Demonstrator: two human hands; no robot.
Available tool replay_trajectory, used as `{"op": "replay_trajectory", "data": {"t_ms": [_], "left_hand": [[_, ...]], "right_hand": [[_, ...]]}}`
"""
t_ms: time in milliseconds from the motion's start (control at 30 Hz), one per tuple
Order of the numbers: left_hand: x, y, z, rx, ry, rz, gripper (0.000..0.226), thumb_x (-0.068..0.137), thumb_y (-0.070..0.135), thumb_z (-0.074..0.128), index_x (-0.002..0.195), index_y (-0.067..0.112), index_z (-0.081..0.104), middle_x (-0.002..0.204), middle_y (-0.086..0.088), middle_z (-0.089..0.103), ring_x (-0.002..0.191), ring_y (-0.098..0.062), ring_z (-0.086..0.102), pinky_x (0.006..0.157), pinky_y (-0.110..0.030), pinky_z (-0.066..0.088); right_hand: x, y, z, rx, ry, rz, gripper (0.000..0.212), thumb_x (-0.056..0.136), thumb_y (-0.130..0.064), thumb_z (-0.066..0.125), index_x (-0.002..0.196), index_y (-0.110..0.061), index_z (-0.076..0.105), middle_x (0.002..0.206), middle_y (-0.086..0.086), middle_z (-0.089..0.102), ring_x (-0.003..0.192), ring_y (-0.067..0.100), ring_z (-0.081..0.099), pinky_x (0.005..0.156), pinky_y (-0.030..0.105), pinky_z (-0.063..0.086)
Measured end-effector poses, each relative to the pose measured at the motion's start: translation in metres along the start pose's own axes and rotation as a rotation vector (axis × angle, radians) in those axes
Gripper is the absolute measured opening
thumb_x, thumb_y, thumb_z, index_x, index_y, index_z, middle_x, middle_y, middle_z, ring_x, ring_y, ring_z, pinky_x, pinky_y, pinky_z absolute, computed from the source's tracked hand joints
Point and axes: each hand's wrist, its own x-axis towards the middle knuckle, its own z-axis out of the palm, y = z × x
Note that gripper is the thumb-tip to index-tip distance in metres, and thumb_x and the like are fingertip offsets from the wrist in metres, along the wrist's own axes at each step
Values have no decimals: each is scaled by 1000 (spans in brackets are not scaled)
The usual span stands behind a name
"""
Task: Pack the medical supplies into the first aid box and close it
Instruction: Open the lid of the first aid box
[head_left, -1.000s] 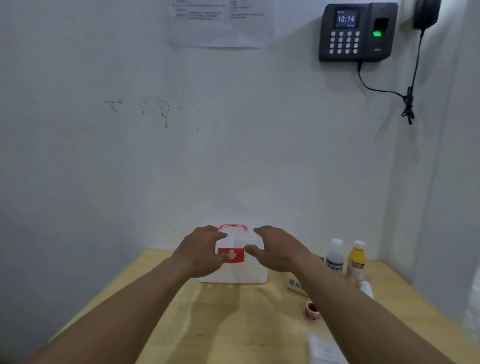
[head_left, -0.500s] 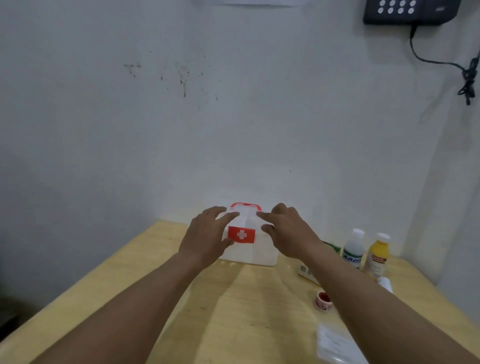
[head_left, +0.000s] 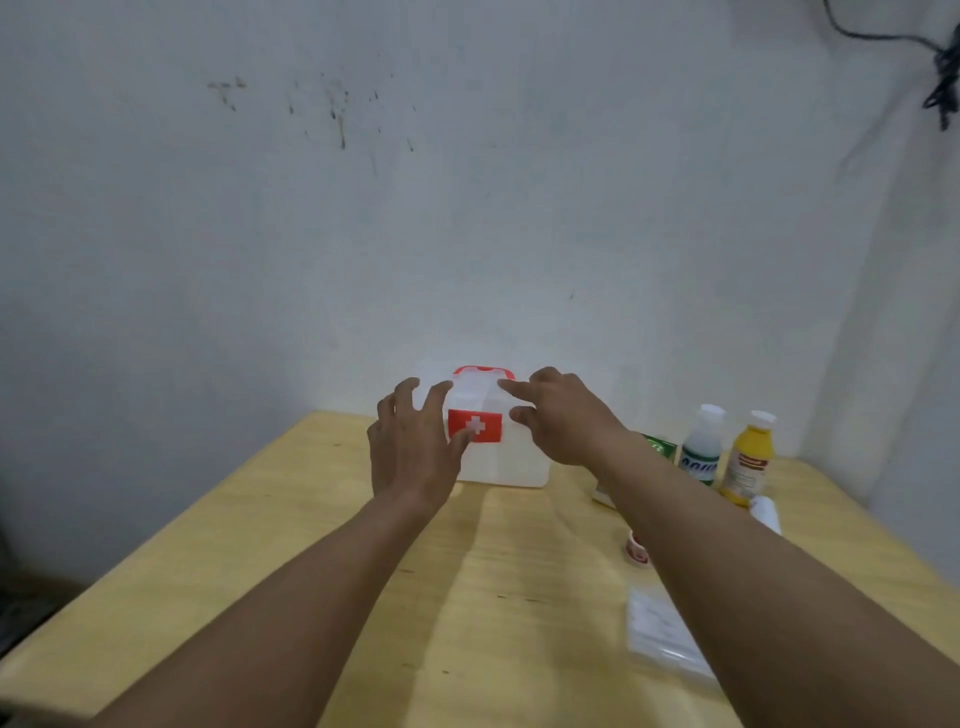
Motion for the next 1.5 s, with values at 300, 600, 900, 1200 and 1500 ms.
{"op": "replay_trajectory", "data": {"t_ms": [300,600,900,1200,1500], "left_hand": [[-8,25,4,-465,21,-498,68,78,40,78,129,22,38,131,-8,51,110,-30,56,76,-34,48],[0,37,9,-1075,-67,-1048,52,71,40,82,99,9,53,108,-7,62,99,-28,59,90,-44,54],[-7,48,4,-1339,-86,-1156,48,73,20,85,110,2,60,99,-10,72,58,-14,67,63,-31,59],[-3,44,10,-1455,-152,-1184,35,77,14,81,103,-1,63,87,-11,69,57,-15,63,50,-22,55],[9,61,-12,-1121,-83,-1086,31,81,37,71,89,8,64,77,-7,67,65,-21,62,70,-34,58]], "right_hand": [[2,1,4,10,13,22,47,103,-34,44,150,-38,37,145,6,41,133,26,36,103,39,39],[1,0,3,-26,0,10,47,105,-32,41,152,-35,34,147,5,43,135,23,40,99,36,41],[-5,-6,-1,-30,-4,20,48,105,-28,39,153,-33,32,151,6,39,139,24,37,102,36,37],[-4,-4,6,-9,10,25,49,105,-29,41,152,-37,31,159,4,31,147,21,25,108,39,35],[-9,-7,2,11,6,38,51,104,-26,43,154,-32,30,159,3,31,148,17,23,108,37,34]]}}
